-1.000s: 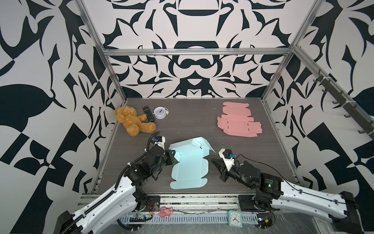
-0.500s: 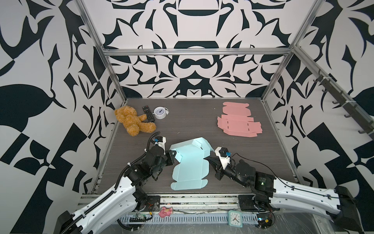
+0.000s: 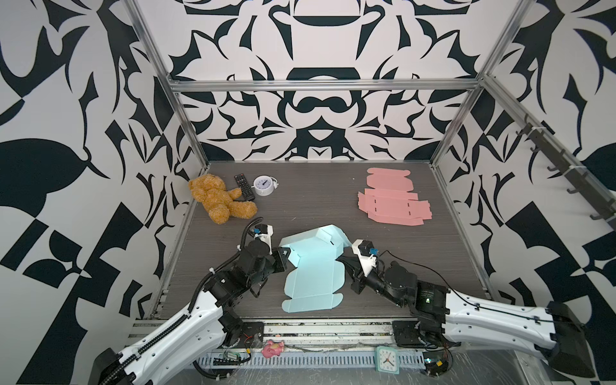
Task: Fold the paper box
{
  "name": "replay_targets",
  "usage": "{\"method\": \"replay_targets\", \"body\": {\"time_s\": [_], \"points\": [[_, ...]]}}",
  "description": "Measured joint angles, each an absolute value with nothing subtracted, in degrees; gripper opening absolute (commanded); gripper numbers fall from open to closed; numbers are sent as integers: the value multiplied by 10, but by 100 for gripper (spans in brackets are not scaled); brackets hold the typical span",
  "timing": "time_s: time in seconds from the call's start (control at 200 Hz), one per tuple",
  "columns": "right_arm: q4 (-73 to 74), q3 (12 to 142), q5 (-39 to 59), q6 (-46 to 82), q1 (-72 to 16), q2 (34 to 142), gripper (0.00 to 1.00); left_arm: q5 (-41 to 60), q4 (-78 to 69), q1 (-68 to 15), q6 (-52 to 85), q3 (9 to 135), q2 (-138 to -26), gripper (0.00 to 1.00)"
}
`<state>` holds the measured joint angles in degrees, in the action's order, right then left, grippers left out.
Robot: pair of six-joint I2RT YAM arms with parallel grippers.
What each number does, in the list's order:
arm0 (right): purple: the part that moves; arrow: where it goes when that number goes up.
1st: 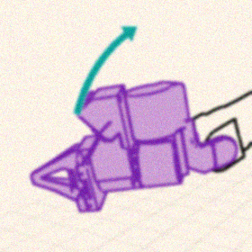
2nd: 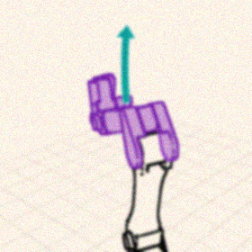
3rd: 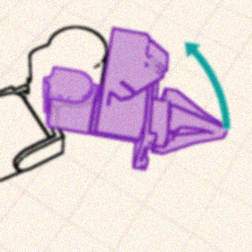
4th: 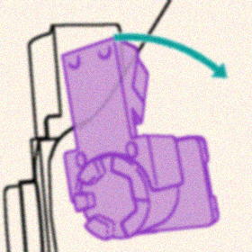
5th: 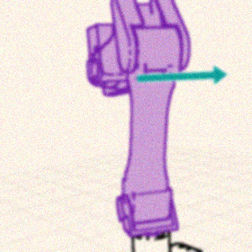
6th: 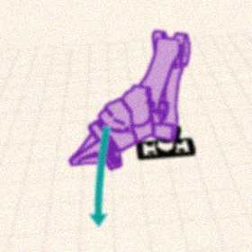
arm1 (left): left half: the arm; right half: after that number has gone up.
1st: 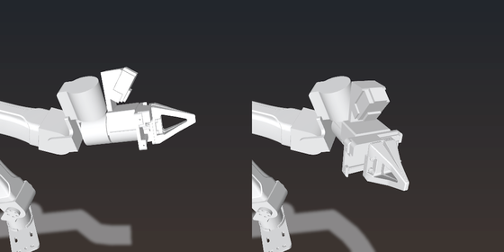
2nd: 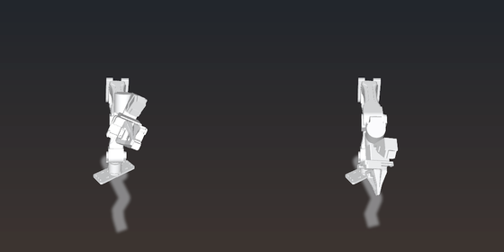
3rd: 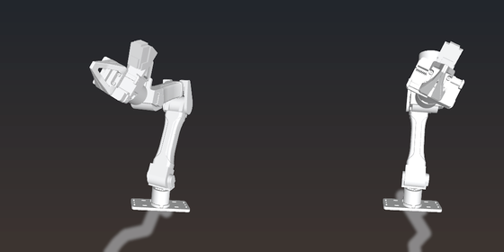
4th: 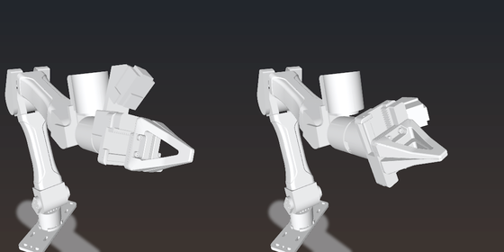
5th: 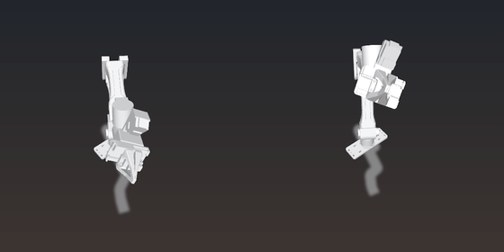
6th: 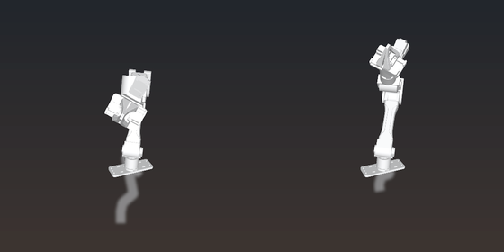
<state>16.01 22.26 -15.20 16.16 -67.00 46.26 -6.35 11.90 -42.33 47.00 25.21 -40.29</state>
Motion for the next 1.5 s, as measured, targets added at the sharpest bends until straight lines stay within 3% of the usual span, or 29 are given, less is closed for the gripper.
{"method": "replay_targets", "body": {"time_s": [0.535,1.025,1.5], "points": [[144,266,-128,161,-670,515,0,-64,116,-422,470,230,-398,1],[56,274,-122,146,-670,458,0,-70,127,-417,464,229,-375,1],[-16,291,-118,103,-670,377,1,-9,167,-314,435,229,-353,1]]}}
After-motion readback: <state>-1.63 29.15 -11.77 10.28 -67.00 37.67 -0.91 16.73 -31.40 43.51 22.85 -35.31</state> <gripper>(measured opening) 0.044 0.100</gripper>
